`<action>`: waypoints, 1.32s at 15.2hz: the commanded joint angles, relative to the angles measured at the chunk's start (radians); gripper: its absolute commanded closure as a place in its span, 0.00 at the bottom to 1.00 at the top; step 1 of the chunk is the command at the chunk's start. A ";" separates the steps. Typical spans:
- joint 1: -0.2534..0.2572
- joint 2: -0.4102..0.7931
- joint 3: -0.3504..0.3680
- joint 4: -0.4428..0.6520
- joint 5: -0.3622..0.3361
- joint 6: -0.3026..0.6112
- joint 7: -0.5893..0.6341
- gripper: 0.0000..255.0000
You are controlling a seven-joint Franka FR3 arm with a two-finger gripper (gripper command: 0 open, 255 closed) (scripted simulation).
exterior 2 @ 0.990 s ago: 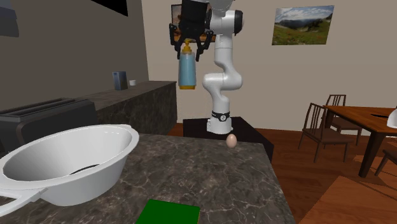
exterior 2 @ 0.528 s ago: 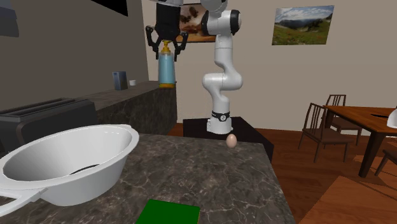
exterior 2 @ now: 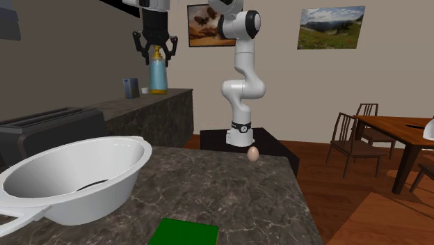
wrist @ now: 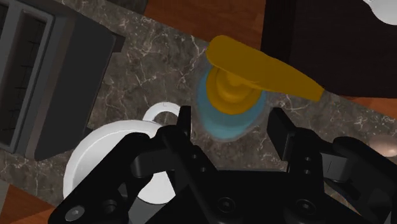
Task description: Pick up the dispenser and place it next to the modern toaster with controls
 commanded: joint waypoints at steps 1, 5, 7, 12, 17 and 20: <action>-0.026 0.018 -0.029 0.014 -0.001 0.021 -0.054 1.00; -0.082 0.082 -0.086 0.075 0.016 0.053 -0.162 1.00; -0.114 0.122 -0.112 0.114 0.032 0.067 -0.218 1.00; -0.213 0.247 -0.168 0.245 0.097 0.090 -0.362 1.00; -0.248 0.282 -0.180 0.228 0.118 0.148 -0.393 1.00; -0.243 0.271 -0.179 0.174 0.111 0.190 -0.377 1.00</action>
